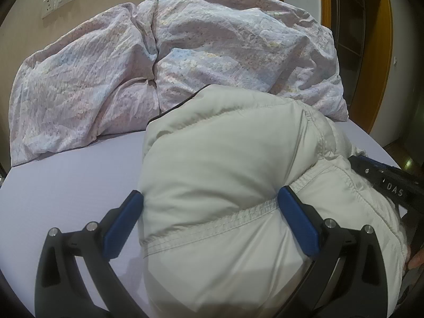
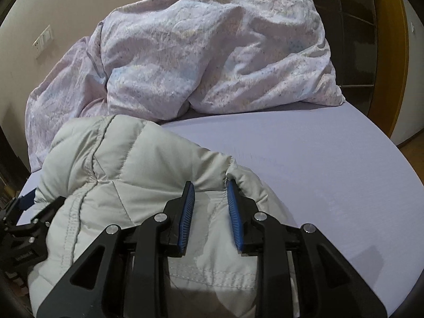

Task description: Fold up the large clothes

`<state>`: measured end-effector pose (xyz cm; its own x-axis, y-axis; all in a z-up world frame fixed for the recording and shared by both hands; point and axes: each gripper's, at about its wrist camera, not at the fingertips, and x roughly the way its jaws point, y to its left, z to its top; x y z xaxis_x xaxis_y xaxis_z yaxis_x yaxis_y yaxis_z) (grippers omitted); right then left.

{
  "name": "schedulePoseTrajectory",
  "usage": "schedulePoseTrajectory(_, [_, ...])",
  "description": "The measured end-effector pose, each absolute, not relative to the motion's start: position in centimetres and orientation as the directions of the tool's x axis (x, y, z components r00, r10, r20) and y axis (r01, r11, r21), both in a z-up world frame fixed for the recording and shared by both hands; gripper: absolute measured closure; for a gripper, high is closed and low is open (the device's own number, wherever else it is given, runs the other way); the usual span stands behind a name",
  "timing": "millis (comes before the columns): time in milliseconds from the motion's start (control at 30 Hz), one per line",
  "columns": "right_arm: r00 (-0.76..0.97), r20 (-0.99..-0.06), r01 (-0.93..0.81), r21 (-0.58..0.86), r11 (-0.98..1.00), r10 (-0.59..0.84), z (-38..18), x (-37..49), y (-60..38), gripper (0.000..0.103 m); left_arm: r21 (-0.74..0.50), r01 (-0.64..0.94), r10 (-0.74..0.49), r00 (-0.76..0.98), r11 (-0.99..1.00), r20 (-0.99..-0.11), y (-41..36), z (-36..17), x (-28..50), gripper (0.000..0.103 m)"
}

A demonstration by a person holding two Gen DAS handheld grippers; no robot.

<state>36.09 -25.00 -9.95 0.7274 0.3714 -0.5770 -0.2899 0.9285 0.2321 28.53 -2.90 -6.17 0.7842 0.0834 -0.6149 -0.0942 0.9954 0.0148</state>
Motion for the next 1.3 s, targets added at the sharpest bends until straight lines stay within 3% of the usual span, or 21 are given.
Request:
schedulePoseTrajectory(667, [0.681, -0.552, -0.314, 0.375, 0.872, 0.482, -11.6, 37.0, -26.4, 0.076, 0.035, -0.098, 0.098, 0.784, 0.995, -0.612, -3.3, -6.3, 28.6, 0.002])
schedulePoseTrajectory(967, [0.677, -0.555, -0.312, 0.378, 0.872, 0.483, -11.6, 37.1, -26.5, 0.076, -0.020, -0.101, 0.067, 0.783, 0.995, -0.619, -2.0, -4.2, 28.7, 0.002])
schedulePoseTrajectory(1300, [0.672, -0.546, -0.316, 0.399, 0.861, 0.500, -11.7, 37.2, -26.8, 0.076, 0.106, -0.120, 0.160, 0.770, 0.987, -0.618, -2.9, -4.3, 30.8, 0.002])
